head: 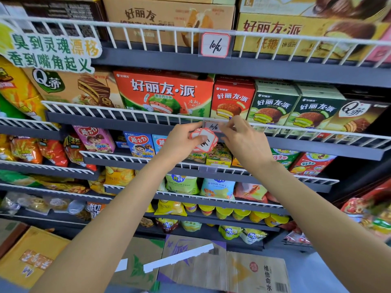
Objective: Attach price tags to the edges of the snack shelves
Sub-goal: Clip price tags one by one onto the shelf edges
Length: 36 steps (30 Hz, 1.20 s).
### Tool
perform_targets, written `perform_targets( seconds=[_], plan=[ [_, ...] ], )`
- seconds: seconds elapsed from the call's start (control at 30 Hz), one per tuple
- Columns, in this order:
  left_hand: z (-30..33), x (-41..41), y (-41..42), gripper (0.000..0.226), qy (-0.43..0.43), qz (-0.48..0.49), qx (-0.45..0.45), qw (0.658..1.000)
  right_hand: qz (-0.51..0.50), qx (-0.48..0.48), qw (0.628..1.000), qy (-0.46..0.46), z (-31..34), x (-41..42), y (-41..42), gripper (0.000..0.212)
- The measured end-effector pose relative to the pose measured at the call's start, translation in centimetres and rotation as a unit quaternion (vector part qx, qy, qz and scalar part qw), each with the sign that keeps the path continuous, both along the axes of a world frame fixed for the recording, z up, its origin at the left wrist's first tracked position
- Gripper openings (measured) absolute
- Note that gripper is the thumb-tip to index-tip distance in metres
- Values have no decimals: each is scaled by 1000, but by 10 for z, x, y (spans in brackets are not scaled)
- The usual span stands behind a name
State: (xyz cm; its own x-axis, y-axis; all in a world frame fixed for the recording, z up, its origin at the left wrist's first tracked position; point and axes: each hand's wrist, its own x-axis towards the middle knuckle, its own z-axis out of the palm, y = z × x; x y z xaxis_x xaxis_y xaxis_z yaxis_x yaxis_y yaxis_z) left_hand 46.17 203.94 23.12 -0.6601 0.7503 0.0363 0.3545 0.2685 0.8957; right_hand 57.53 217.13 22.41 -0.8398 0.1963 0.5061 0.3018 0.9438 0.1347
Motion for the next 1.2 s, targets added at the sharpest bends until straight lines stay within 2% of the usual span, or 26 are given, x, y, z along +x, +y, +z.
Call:
perform_targets(
  seconds=[0.33, 0.5, 0.57, 0.63, 0.73, 0.8, 0.83, 0.97, 1.2],
  plan=[
    [7, 8, 4, 56, -14, 3, -5, 1000, -31, 38, 997, -68, -1, 8, 0, 53],
    [10, 11, 1, 45, 57, 37, 1, 998, -52, -7, 992, -117, 3, 18, 3, 61],
    [13, 12, -2, 38, 62, 56, 20, 996, -47, -82, 988, -125, 6, 21, 5, 60],
    [17, 14, -6, 30, 56, 85, 47, 994, -8, -244, 966, -80, 9, 22, 5, 53],
    [23, 19, -11, 20, 37, 107, 84, 990, 45, -465, 883, 50, 24, 20, -6, 24],
    [30, 22, -15, 15, 15, 100, 101, 990, 62, -539, 836, 87, 35, 14, -17, 26],
    [34, 23, -18, 13, 6, 97, 108, 989, 71, -552, 825, 94, 40, 9, -22, 27],
    [42, 19, -35, 13, -37, 101, 137, 985, 113, -536, 829, 113, 48, -12, -42, 17],
    [51, -6, -90, 14, -103, 158, 173, 967, 151, -558, 807, 122, 62, -54, -92, 10]
  ],
)
